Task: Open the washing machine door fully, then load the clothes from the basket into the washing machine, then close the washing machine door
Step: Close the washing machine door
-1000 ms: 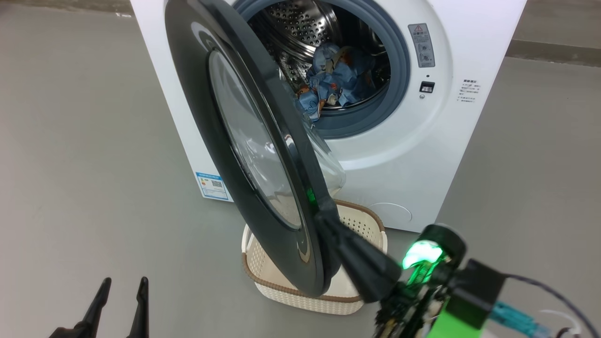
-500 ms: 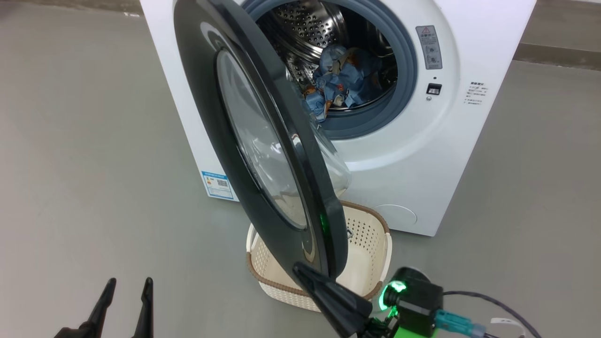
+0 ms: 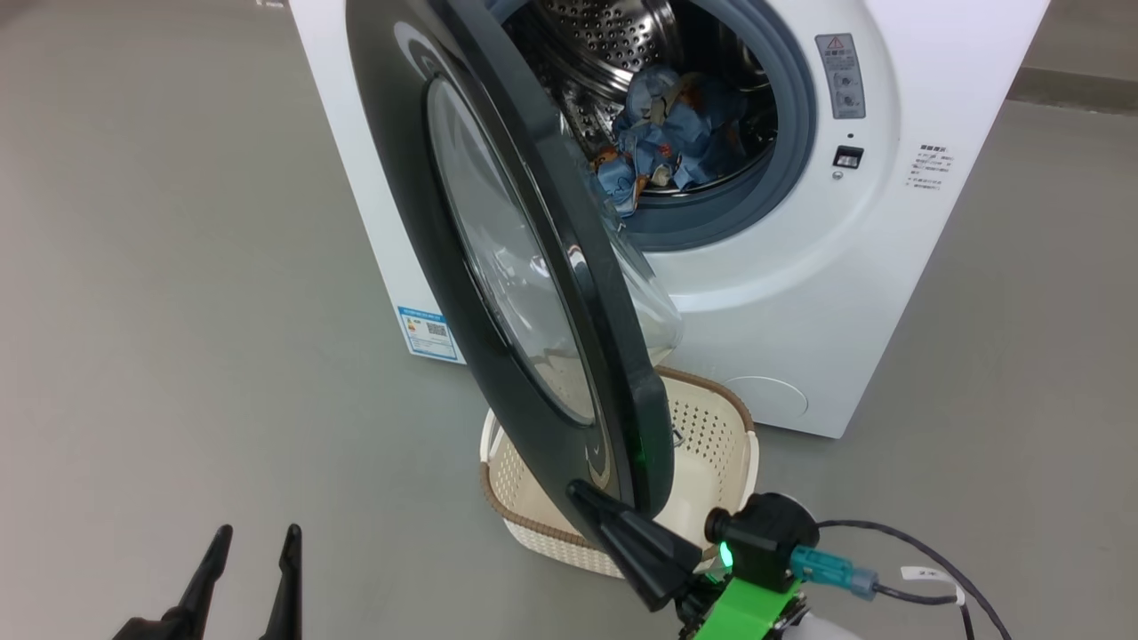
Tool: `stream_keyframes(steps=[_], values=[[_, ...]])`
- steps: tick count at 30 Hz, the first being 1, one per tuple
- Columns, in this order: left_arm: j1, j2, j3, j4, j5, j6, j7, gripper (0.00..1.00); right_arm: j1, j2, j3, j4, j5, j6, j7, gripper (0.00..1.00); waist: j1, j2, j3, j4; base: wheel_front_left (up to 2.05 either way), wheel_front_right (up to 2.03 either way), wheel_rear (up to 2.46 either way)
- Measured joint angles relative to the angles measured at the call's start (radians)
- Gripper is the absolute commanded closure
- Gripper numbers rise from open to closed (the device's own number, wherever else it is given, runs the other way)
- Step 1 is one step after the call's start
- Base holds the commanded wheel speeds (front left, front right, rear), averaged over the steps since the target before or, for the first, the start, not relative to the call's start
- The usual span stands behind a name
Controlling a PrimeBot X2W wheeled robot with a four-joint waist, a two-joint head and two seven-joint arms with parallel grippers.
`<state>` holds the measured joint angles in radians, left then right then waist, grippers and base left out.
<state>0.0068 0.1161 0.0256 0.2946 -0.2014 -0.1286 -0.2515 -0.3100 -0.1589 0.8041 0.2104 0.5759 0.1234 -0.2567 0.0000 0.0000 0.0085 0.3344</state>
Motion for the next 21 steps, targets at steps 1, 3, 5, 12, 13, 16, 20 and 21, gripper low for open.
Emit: stream_keyframes(steps=[1, 3, 5, 12, 13, 16, 20, 21], values=[[0.000, -0.002, 0.000, 0.000, 0.000, 0.000, 0.000, 0.00, -0.004, 0.002, -0.004, 0.008, 0.000, 0.000, 0.000, 1.00, 0.0000, 0.0000, 0.003, 0.002, 0.00, 0.00, 0.00], [0.000, -0.003, -0.001, 0.000, 0.000, 0.000, 0.000, 0.00, -0.008, 0.004, -0.011, 0.015, 0.000, 0.000, 0.000, 1.00, 0.0000, 0.0000, 0.006, 0.003, 0.00, 0.00, 0.00], [0.000, -0.003, 0.000, 0.000, 0.000, 0.000, 0.000, 0.00, -0.009, 0.010, -0.033, 0.025, -0.004, 0.000, 0.000, 1.00, 0.0000, 0.0000, 0.011, 0.005, 0.00, 0.00, 0.00], [-0.002, -0.007, 0.000, -0.001, 0.000, 0.000, 0.000, 0.00, -0.009, 0.027, -0.095, 0.039, -0.021, 0.005, 0.000, 1.00, 0.0000, 0.0000, 0.026, 0.000, 0.00, 0.00, 0.00], [-0.004, -0.008, -0.001, -0.002, 0.000, 0.000, 0.000, 0.00, -0.009, 0.029, -0.103, 0.040, -0.023, 0.005, 0.000, 1.00, 0.0000, 0.0000, 0.029, -0.002, 0.00, 0.00, 0.00], [-0.010, -0.012, -0.007, -0.008, 0.000, 0.000, 0.000, 0.00, -0.011, 0.028, -0.135, 0.042, -0.028, 0.008, 0.000, 1.00, 0.0000, 0.0000, 0.041, -0.006, 0.00, 0.00, 0.00], [-0.032, -0.026, -0.011, -0.027, 0.000, 0.000, 0.000, 0.00, -0.043, 0.017, -0.196, 0.054, -0.034, 0.008, 0.000, 1.00, 0.0000, 0.0000, 0.063, -0.013, 0.00, 0.00, 0.00], [-0.035, -0.030, -0.011, -0.032, 0.000, 0.000, -0.001, 0.00, -0.054, 0.013, -0.212, 0.059, -0.038, 0.008, 0.000, 1.00, 0.0000, 0.0000, 0.068, -0.016, 0.00, 0.00, 0.00]])
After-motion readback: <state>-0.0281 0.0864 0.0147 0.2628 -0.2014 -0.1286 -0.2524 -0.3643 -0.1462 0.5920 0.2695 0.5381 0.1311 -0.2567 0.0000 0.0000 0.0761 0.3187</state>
